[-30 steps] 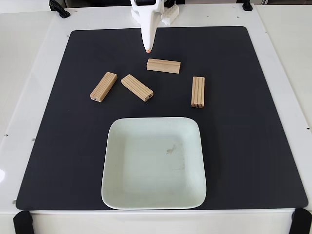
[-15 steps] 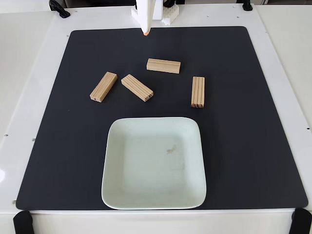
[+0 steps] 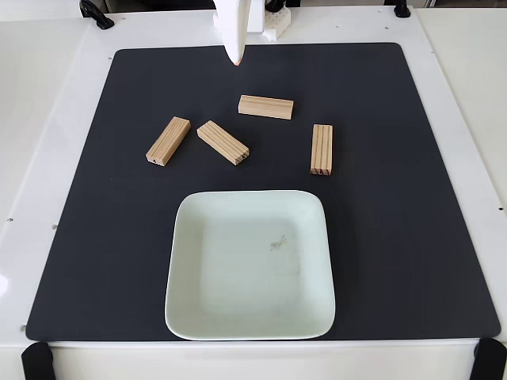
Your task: Pick up the wooden block and place them on the plate.
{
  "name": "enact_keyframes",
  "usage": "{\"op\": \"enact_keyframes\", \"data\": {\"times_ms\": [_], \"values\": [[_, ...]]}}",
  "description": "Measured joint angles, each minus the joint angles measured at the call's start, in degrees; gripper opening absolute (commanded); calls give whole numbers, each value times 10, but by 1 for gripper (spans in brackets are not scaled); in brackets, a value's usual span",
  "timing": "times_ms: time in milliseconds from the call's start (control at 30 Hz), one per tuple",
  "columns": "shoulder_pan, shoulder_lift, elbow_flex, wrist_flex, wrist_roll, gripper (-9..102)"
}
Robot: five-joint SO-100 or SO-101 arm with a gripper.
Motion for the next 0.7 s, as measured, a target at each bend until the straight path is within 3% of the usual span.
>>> {"op": "enact_keyframes", "data": {"times_ms": [700], "values": [[-19,-4,10,-1,0,0]]}}
